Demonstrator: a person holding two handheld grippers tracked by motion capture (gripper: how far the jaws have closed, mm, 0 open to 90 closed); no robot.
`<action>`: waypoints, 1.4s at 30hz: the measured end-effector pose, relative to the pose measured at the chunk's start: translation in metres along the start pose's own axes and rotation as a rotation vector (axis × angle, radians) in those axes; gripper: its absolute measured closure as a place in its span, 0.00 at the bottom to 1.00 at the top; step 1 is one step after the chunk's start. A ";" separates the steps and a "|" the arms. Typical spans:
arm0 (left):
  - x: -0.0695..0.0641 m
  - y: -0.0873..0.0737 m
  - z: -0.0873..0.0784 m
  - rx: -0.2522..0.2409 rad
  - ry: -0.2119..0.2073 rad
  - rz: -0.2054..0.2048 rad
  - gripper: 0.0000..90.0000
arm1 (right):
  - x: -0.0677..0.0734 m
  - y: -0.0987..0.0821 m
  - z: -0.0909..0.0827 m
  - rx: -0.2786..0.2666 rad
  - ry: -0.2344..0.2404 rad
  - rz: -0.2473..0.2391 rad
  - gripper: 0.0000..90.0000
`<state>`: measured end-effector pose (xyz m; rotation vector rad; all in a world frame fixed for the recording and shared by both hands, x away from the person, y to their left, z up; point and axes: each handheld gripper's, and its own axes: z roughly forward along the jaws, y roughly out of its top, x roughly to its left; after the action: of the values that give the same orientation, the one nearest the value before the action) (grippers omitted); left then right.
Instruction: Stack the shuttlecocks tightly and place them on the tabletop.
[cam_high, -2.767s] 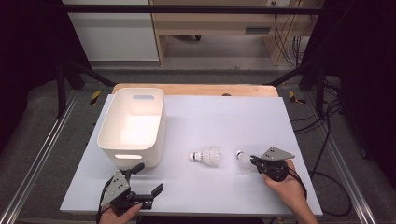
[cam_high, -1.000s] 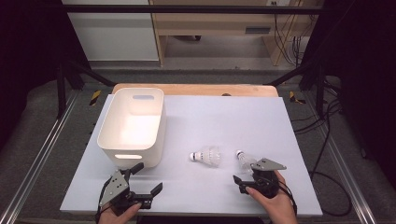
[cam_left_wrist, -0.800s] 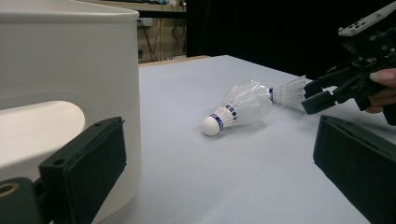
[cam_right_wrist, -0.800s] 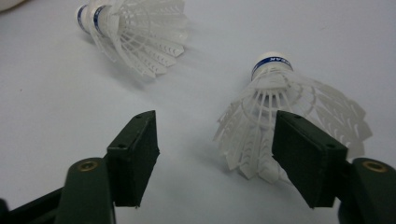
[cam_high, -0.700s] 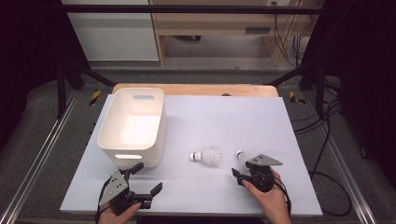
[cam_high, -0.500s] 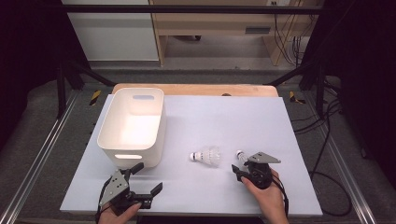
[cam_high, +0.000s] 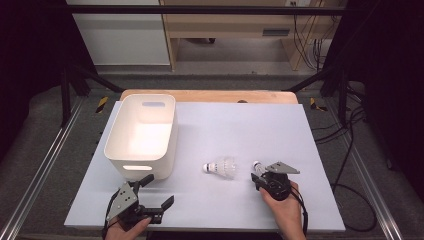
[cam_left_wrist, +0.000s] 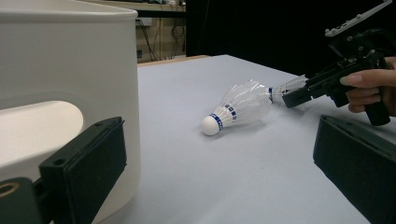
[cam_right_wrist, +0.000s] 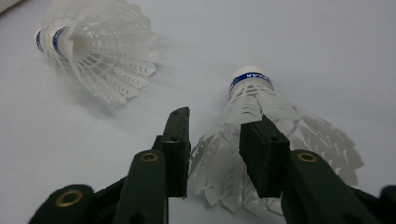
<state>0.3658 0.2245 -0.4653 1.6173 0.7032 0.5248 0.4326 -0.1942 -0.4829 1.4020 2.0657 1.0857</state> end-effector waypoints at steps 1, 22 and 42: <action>0.000 0.000 0.000 0.000 0.000 0.000 0.03 | -0.001 0.000 0.000 -0.004 -0.001 0.001 0.75; 0.000 0.000 0.000 -0.003 0.002 -0.003 0.03 | -0.023 0.003 -0.022 -0.040 0.061 -0.083 1.00; 0.000 0.000 0.000 0.003 0.002 0.004 0.03 | -0.018 0.022 -0.004 -0.030 0.328 -0.253 1.00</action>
<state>0.3657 0.2243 -0.4653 1.6218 0.7029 0.5280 0.4498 -0.2077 -0.4645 0.9633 2.3631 1.2964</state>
